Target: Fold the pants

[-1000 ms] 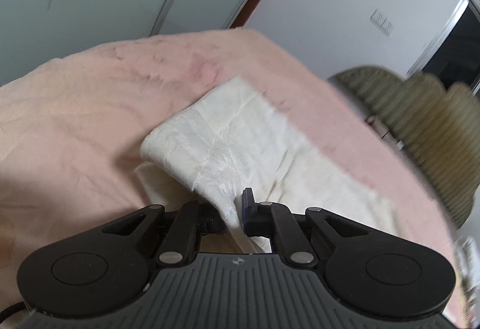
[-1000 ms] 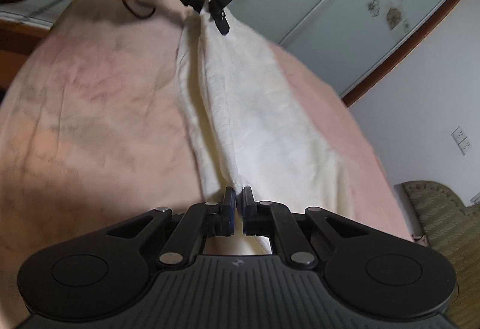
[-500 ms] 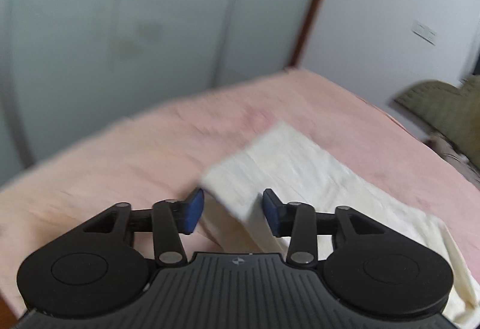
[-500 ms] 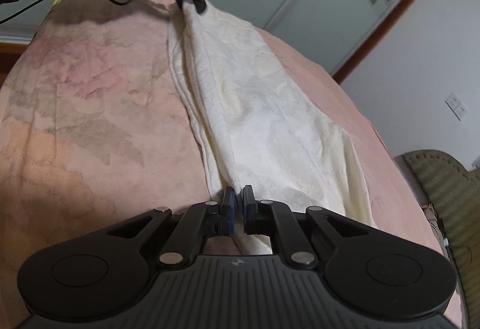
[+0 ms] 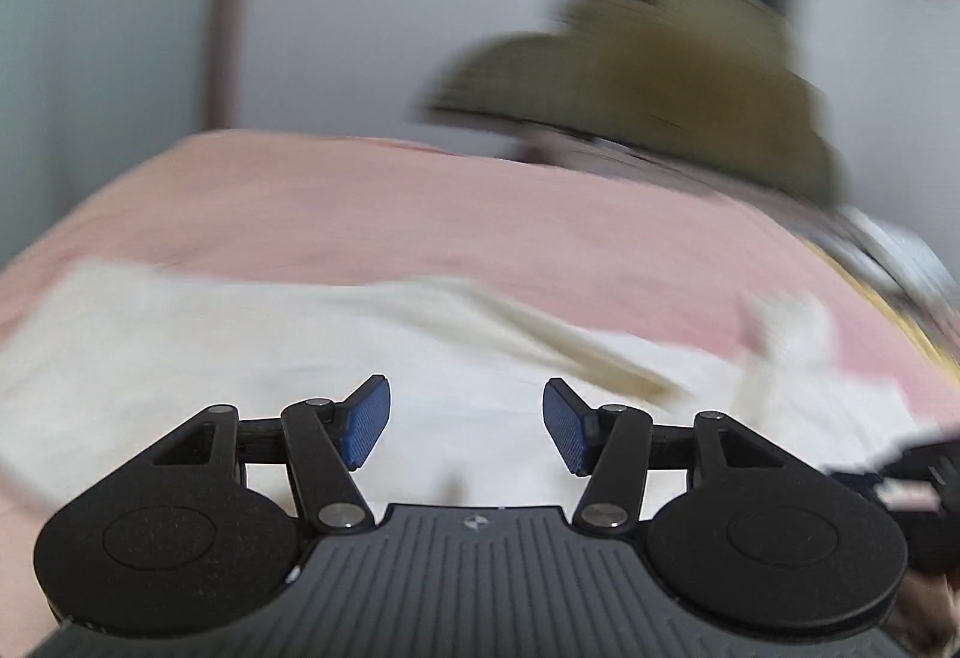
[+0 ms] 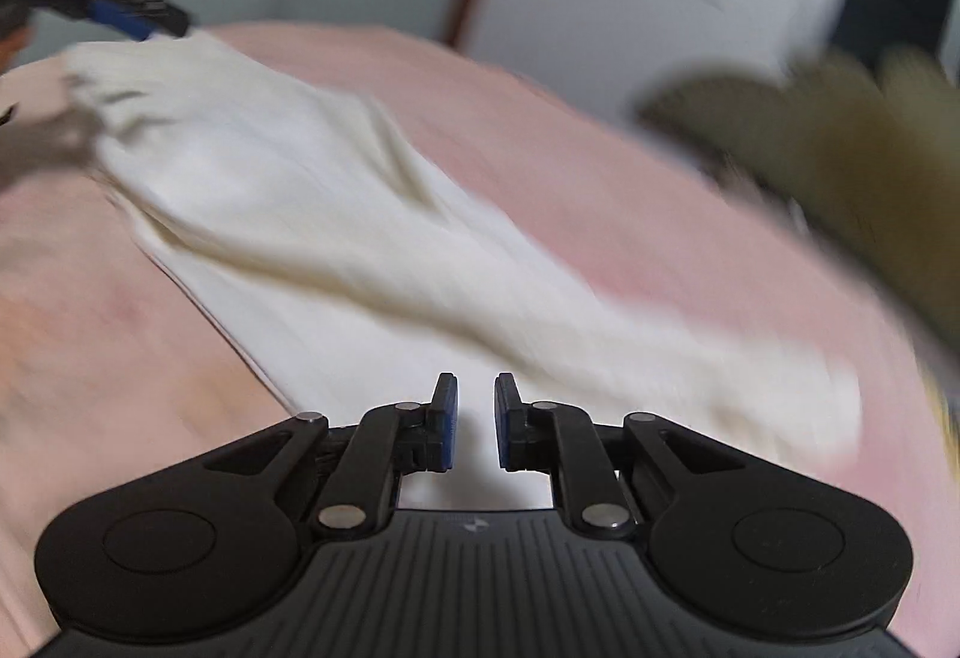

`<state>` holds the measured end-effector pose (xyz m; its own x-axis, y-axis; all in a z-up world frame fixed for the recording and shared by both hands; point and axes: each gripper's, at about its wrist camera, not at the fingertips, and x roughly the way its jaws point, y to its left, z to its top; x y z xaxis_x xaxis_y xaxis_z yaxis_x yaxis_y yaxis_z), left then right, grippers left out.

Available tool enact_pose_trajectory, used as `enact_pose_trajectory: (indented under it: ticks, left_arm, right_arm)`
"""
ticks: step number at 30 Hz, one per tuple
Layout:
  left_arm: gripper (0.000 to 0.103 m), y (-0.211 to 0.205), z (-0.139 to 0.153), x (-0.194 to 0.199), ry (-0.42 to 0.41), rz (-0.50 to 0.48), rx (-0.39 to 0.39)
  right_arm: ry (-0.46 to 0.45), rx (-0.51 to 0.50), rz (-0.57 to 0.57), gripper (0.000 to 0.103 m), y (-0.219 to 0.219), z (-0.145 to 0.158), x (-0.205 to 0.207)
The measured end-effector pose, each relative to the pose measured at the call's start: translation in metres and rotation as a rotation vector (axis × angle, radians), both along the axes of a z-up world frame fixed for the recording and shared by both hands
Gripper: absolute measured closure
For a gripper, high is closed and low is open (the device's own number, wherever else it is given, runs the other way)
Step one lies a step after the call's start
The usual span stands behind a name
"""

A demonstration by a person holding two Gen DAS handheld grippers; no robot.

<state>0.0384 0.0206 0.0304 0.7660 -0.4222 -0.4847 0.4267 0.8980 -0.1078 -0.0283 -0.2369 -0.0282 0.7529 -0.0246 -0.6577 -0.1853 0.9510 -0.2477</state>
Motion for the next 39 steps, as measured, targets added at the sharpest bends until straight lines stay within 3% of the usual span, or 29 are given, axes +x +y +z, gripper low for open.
enact_pose_trajectory:
  ticks: [4,6,8,10,11,13,15,18,20,21,24,31,34,39]
  left_arm:
    - [0.043,-0.061,-0.016,-0.017,-0.093,-0.261,0.152]
    - [0.043,-0.084,-0.027,-0.028,-0.137,-0.356,0.214]
    - [0.043,-0.101,-0.035,-0.034,-0.179,-0.406,0.280]
    - [0.044,-0.113,-0.048,-0.042,-0.213,-0.437,0.348]
    - [0.052,-0.119,-0.055,-0.046,-0.227,-0.449,0.380]
    - [0.064,-0.127,-0.064,-0.046,-0.243,-0.467,0.438]
    - [0.072,-0.134,-0.071,-0.040,-0.242,-0.470,0.485]
    - [0.083,-0.137,-0.077,-0.037,-0.266,-0.460,0.524]
    - [0.096,-0.136,-0.077,-0.039,-0.275,-0.459,0.524]
    - [0.098,-0.133,-0.076,-0.041,-0.272,-0.462,0.509]
    - [0.099,-0.125,-0.076,-0.043,-0.241,-0.502,0.448]
    - [0.098,-0.117,-0.081,-0.058,-0.220,-0.603,0.425]
    - [0.080,-0.121,-0.090,-0.055,-0.239,-0.605,0.446]
    - [0.077,-0.129,-0.098,-0.054,-0.277,-0.632,0.448]
  right_arm:
    - [-0.022,0.062,-0.046,0.090,-0.014,-0.001,-0.020]
    - [-0.077,0.039,-0.048,0.089,-0.012,0.006,-0.020]
    - [-0.129,-0.083,-0.002,0.080,0.004,0.013,-0.015]
    - [-0.174,-0.266,0.128,0.039,0.028,0.013,-0.007]
    - [-0.201,-0.364,0.223,0.032,0.037,0.010,-0.002]
    - [-0.206,-0.522,0.370,0.030,0.056,0.001,0.006]
    - [-0.178,-0.626,0.478,0.031,0.067,-0.005,0.023]
    - [-0.154,-0.687,0.592,0.032,0.077,-0.012,0.040]
    - [-0.116,-0.699,0.630,0.054,0.078,-0.013,0.050]
    - [-0.092,-0.698,0.626,0.078,0.079,-0.013,0.053]
    - [-0.066,-0.715,0.622,0.094,0.076,-0.015,0.046]
    - [-0.022,-0.616,0.568,0.096,0.076,-0.013,0.002]
    - [-0.006,-0.540,0.528,0.096,0.076,-0.016,-0.005]
    - [-0.005,-0.427,0.467,0.094,0.067,-0.009,0.003]
